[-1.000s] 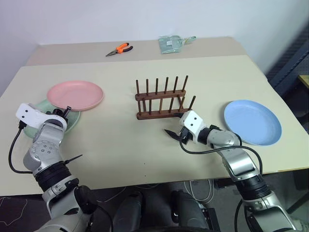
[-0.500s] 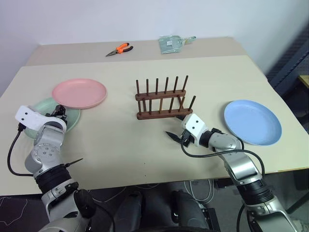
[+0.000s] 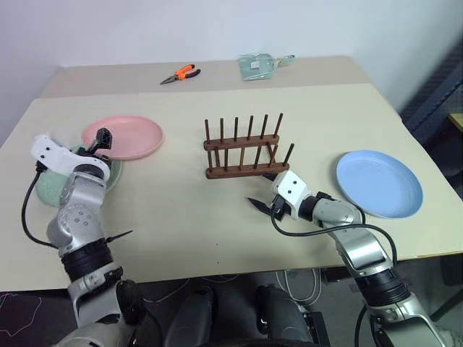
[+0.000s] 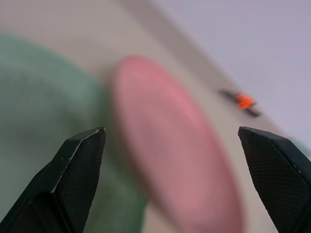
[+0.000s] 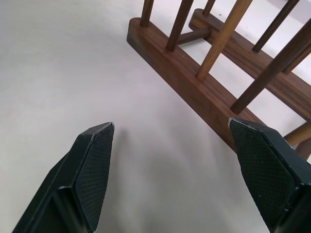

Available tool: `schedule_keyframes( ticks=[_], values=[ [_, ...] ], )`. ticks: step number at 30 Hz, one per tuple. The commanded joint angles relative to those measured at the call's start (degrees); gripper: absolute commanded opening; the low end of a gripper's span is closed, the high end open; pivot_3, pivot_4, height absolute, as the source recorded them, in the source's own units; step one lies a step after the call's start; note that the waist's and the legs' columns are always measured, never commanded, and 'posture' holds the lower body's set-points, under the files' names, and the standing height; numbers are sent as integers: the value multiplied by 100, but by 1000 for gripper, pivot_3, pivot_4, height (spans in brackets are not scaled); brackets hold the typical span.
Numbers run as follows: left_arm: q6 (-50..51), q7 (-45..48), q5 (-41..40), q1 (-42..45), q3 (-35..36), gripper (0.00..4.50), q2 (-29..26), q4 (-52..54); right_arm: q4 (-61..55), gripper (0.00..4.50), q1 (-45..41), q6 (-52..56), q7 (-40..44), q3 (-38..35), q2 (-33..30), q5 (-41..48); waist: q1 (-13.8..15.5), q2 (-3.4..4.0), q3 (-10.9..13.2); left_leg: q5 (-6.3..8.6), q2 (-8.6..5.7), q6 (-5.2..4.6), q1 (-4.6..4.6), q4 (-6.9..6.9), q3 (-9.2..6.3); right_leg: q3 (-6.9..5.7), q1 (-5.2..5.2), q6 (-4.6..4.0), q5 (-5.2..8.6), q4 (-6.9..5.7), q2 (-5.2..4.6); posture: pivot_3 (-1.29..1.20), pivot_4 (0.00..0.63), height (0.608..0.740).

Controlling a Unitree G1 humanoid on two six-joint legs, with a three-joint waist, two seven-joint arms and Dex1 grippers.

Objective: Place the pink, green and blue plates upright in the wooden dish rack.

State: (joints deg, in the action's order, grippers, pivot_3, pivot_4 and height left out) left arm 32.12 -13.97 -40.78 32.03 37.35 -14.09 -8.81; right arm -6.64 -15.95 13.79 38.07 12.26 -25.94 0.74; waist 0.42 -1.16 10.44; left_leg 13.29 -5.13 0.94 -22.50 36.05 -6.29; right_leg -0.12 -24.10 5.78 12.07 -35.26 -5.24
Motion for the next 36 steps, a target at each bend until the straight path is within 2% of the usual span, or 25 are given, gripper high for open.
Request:
schedule_keyframes(
  ticks=[1, 6, 9, 11, 16, 25, 29, 31, 32, 36],
  values=[
    [-171, -198, -15, 308, 190, 4475, -120, -389, -214, 3837, -34, -80, -50, -83, 1, -4, 3, -3, 2, 0, 0, 0, 0, 0, 0, 0, -1, 0, 0, 0, 0, 0, 150, 739],
    [-270, -110, -40, 512, 208, 4475, -151, -662, -277, 3837, 51, -77, -136, -94, -5, -38, 15, -5, 2, 0, 0, 1, -2, 0, 0, 0, -2, 0, 0, 0, -1, 0, 150, 739],
    [-279, -47, -21, 566, 175, 3665, -181, -781, -293, 3837, 86, -91, -177, -75, 14, -69, 19, -5, 2, 0, -1, 1, -2, 1, 0, 0, -1, 0, 0, 0, -1, 0, 150, 739],
    [-261, 2, -24, 596, 157, 2747, -205, -841, -293, 3837, 89, -100, -201, -48, 33, -89, 16, -4, 2, 0, -1, 1, -2, 1, 0, 0, -1, 0, 0, 0, -1, 0, 150, 739],
    [-214, 85, -73, 642, 165, 52, -224, -867, -265, 3837, 60, -126, -220, -22, 68, -114, 7, -4, 2, 0, -1, 1, -1, 0, 0, 0, -2, 0, -1, -1, -1, 0, 150, 739],
    [-259, 466, -148, 498, 5, 15, -171, -473, -264, 3837, 4, -188, -194, -65, 39, -162, 14, -11, 3, 0, -1, 1, -2, 0, 0, 0, -3, 0, -1, 0, -1, 0, 150, 739],
    [-333, 789, -53, 414, -311, 15, -170, 26, -448, 3837, -282, -85, -52, -222, -90, -49, 4, -10, 6, 0, 0, 1, -2, 1, 0, 0, -3, 0, -1, -1, -1, 0, 150, 739],
    [-381, 928, 38, 458, -570, 0, -179, 398, -710, 4387, -615, 150, 173, -374, -183, 216, 3, -12, 8, -1, 0, 2, -3, 2, 1, 1, -4, -2, -2, -1, -1, 0, 150, 739],
    [-384, 961, 42, 514, -666, 0, -165, 558, -827, 4479, -773, 168, 244, -392, -238, 238, 2, -12, 10, -1, 0, 2, -4, 2, 0, 1, -4, -2, -2, -1, 0, 0, 150, 739],
    [-321, 1068, 198, 803, -1286, 0, -119, 1184, -1122, 4479, -1518, -103, 176, -295, -321, -68, 14, -13, 9, -1, 1, 3, -6, 0, 0, 0, -6, -2, -2, 1, 0, 0, 150, 739]
  ],
)
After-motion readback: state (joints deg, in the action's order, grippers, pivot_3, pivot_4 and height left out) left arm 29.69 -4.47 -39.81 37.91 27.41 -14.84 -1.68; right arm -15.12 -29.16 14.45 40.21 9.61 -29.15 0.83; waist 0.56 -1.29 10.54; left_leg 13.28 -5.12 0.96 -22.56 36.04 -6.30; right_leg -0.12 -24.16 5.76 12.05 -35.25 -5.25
